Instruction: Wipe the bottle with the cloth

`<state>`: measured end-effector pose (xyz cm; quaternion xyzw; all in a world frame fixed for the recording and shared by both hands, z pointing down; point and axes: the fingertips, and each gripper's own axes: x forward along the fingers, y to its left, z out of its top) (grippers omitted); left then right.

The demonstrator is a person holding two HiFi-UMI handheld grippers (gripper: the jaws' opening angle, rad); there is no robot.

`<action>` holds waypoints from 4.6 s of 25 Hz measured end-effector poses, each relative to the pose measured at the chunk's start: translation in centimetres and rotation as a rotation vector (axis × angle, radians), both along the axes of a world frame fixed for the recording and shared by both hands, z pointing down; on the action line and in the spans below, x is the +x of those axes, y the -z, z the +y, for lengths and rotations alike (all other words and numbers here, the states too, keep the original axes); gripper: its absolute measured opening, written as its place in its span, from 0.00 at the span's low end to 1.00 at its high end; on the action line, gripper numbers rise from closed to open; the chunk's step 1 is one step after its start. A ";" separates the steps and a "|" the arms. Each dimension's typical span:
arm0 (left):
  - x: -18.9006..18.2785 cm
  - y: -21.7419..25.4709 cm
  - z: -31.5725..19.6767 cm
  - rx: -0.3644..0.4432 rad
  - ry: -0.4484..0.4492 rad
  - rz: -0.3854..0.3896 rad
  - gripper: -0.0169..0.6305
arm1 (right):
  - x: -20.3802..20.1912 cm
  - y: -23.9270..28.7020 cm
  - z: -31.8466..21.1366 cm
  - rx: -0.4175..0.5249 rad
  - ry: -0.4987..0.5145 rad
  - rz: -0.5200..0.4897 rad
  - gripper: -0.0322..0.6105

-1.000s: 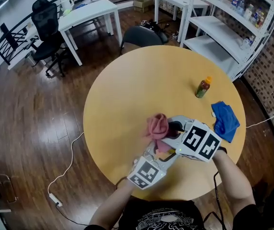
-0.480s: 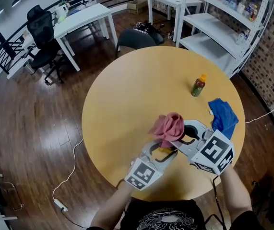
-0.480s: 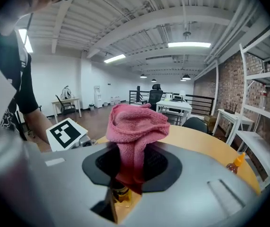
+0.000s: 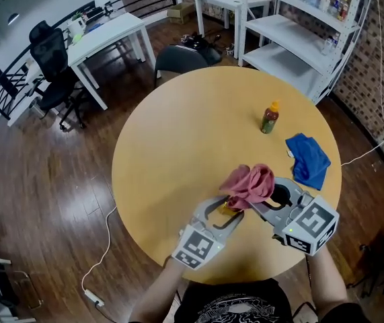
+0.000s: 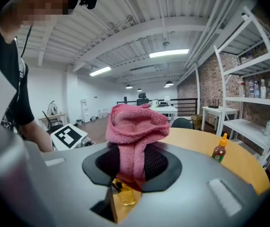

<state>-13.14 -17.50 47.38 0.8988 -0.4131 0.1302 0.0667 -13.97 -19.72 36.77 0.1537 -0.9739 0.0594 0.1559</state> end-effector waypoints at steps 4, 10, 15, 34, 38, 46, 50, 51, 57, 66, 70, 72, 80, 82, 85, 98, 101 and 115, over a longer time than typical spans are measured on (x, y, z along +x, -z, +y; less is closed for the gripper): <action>-0.5 1.8 -0.2 0.030 0.009 0.044 0.36 | 2.1 1.6 -2.1 -0.019 -0.149 -0.128 0.20; 0.6 2.0 -1.8 0.037 0.000 0.011 0.35 | 7.6 -2.4 -3.5 -0.140 -0.312 -0.181 0.20; 1.1 2.4 -1.9 0.045 0.007 0.016 0.27 | 9.0 -9.0 -2.2 -0.254 -0.388 -0.144 0.20; -0.4 14.8 -2.0 0.119 0.156 0.063 0.27 | 3.3 -17.7 1.0 -0.652 -0.296 -0.179 0.20; -0.2 17.1 -1.9 0.147 0.171 0.084 0.27 | -0.5 -18.7 1.8 -0.794 -0.221 -0.179 0.20; 0.7 17.1 -1.6 0.138 0.158 0.070 0.27 | -3.6 -16.6 2.9 -0.844 -0.126 -0.211 0.20; 0.4 16.3 -1.7 0.126 0.170 0.064 0.27 | -3.2 -17.1 3.0 -0.841 -0.125 -0.190 0.20; 0.4 16.3 -1.7 0.125 0.172 0.062 0.27 | -2.9 -17.2 2.9 -0.841 -0.131 -0.188 0.20; 0.1 15.8 -1.7 0.121 0.184 0.051 0.27 | -1.1 -17.8 2.1 -0.850 -0.183 -0.202 0.20; 0.4 13.7 -1.5 0.099 0.190 0.070 0.27 | 2.2 -19.5 2.1 -0.798 -0.253 -0.143 0.20; 0.5 10.5 -2.3 0.093 0.220 0.041 0.27 | 8.1 -20.7 -0.1 -0.589 -0.451 -0.036 0.20; 0.3 8.2 -2.8 0.068 0.232 0.031 0.27 | 9.9 -20.4 -0.8 -0.569 -0.496 -0.046 0.20; 0.8 2.9 -3.4 0.004 0.240 0.002 0.27 | 11.2 -17.1 -2.1 -0.469 -0.508 -0.061 0.20; 1.0 2.3 -3.4 -0.007 0.243 -0.014 0.27 | 10.9 -16.5 -1.9 -0.475 -0.494 -0.077 0.20; 0.8 2.0 -3.4 -0.009 0.255 -0.004 0.27 | 10.1 -15.7 -1.7 -0.468 -0.465 -0.088 0.20; 1.4 2.0 -2.2 0.021 0.293 -0.025 0.32 | 9.4 -13.8 -1.7 -0.410 -0.309 -0.091 0.20; 0.9 1.8 -1.2 0.005 0.361 -0.018 0.32 | 9.6 -13.0 -1.7 -0.371 -0.266 -0.072 0.20; 0.1 1.7 13.1 -0.022 0.514 0.058 0.27 | 10.1 -9.5 9.7 -0.252 -0.372 -0.122 0.20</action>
